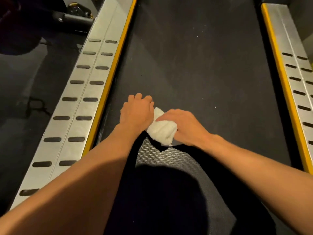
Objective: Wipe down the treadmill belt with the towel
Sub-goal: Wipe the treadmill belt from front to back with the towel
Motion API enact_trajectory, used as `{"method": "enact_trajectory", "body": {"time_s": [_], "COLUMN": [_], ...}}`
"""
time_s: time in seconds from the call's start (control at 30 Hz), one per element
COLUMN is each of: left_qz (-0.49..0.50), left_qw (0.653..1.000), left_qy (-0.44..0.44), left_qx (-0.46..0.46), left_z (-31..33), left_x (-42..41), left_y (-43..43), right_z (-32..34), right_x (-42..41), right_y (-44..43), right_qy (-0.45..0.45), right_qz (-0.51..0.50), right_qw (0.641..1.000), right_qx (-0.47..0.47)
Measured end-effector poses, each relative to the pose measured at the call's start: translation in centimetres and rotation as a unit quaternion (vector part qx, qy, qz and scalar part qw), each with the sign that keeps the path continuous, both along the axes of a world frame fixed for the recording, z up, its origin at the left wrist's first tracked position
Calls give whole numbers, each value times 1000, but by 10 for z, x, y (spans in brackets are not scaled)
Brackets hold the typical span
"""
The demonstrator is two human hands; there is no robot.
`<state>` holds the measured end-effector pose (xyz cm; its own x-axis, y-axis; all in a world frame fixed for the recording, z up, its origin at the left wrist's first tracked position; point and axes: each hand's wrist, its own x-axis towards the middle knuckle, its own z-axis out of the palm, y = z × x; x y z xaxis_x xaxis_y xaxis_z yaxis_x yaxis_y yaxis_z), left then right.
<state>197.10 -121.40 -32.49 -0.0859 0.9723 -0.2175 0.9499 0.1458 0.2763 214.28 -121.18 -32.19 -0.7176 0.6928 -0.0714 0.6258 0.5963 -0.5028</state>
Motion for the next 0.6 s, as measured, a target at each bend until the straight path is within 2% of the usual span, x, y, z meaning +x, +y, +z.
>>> {"method": "enact_trajectory", "body": {"time_s": [0.03, 0.1, 0.2, 0.23, 0.3, 0.37, 0.43, 0.5, 0.57, 0.6], "left_qz": [-3, -18, -38, -35, -20, -14, -31, -50, -61, -63], "left_qw": [1000, 1000, 999, 999, 1000, 1000, 999, 998, 998, 998], "left_qy": [-4, 5, 9, 4, -10, -11, 1, 6, 6, 6], "left_qx": [-3, 3, 18, 20, 20, 21, 24, 25, 23, 23], "left_z": [-1, -2, -2, -2, -1, -1, -4, -6, -7, -7], "left_x": [0, 1, 4, 5, 7, 10, 13, 15, 17, 18], "left_y": [-1, -2, -3, -2, 2, 3, 2, 1, 0, 1], "right_z": [2, 1, -5, -6, -10, -5, -1, 6, 2, 2], "right_x": [5, 19, 37, 34, 23, 16, 16, 19, 35, 45], "right_y": [12, 53, 85, 76, 39, -12, -37, -13, 34, 55], "right_qy": [-1, -78, -123, -138, -130, -84, -33, -76, -130, -128], "right_qz": [-35, -137, -237, -222, -120, 7, 53, 18, -92, -141], "right_qw": [999, 983, 961, 962, 983, 996, 995, 997, 985, 979], "right_qx": [38, 95, 77, 74, 41, -36, -74, 5, 65, 78]}}
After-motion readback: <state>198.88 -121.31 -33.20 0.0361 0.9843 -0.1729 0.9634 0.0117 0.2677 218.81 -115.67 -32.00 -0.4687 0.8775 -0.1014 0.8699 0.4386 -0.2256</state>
